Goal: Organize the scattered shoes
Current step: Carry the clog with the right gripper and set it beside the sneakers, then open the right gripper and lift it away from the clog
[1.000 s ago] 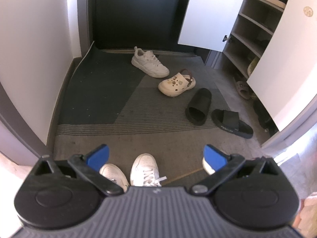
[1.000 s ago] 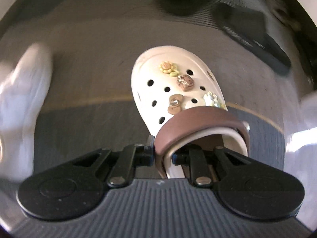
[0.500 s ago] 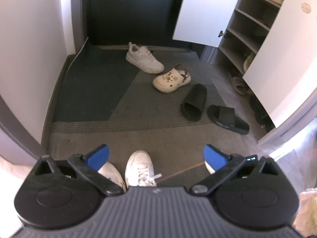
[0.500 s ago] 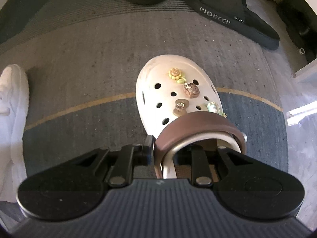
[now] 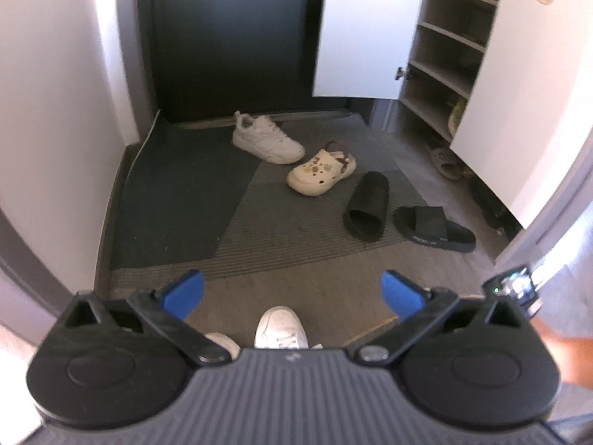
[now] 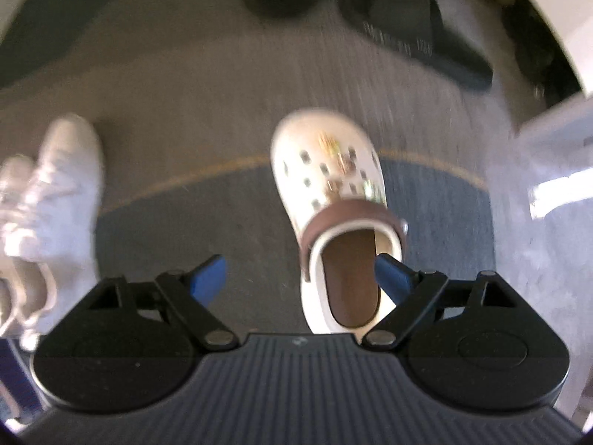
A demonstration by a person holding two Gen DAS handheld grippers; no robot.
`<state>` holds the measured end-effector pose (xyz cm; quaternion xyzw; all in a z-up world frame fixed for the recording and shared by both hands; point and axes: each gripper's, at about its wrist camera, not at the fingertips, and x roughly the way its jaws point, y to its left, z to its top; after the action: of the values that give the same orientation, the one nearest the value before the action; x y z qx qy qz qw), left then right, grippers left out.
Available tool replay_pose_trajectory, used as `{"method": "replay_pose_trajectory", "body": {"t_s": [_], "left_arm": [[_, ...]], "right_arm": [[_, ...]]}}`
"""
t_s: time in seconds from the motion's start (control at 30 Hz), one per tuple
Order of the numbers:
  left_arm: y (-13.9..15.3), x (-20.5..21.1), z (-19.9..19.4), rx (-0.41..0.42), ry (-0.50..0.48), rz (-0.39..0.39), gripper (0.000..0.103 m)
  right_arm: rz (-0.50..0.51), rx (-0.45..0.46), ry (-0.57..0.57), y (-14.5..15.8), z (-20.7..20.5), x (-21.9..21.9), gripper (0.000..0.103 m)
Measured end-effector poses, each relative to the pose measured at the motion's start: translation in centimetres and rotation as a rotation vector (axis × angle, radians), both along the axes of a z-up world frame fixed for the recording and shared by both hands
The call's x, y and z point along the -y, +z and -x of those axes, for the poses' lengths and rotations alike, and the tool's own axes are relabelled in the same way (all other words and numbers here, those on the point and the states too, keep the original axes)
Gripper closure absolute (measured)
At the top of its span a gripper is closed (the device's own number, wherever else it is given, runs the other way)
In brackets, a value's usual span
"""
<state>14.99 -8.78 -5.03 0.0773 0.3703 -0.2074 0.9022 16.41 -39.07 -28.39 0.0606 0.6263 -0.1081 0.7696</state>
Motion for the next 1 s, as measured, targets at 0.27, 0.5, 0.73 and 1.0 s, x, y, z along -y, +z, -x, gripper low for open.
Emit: {"method": "replay_pose_trajectory", "body": {"t_s": [0.27,0.5,0.73,1.0], "left_arm": [[-3.6,4.5,-1.1,0.062,-0.145,-0.098,0.000],[-7.9,10.3,-5.4,0.043,-0.181,-0.085,0.000],[-14.5,17.7,-10.8,0.018,-0.254,-0.107,0.000],[-21.0,25.0,-16.2,0.013,-0.336,-0.108,0.000]], "right_arm": [[-0.043,0.276,0.001,8.2,0.2,-0.3,0.014],[-0.009,0.380,0.025,8.2,1.5,0.4,0.007],[0.015,0.550,-0.006,6.2,3.8,1.2,0.000],[0.008,0.619,-0.075,2.0,4.3,2.1,0.000]]}}
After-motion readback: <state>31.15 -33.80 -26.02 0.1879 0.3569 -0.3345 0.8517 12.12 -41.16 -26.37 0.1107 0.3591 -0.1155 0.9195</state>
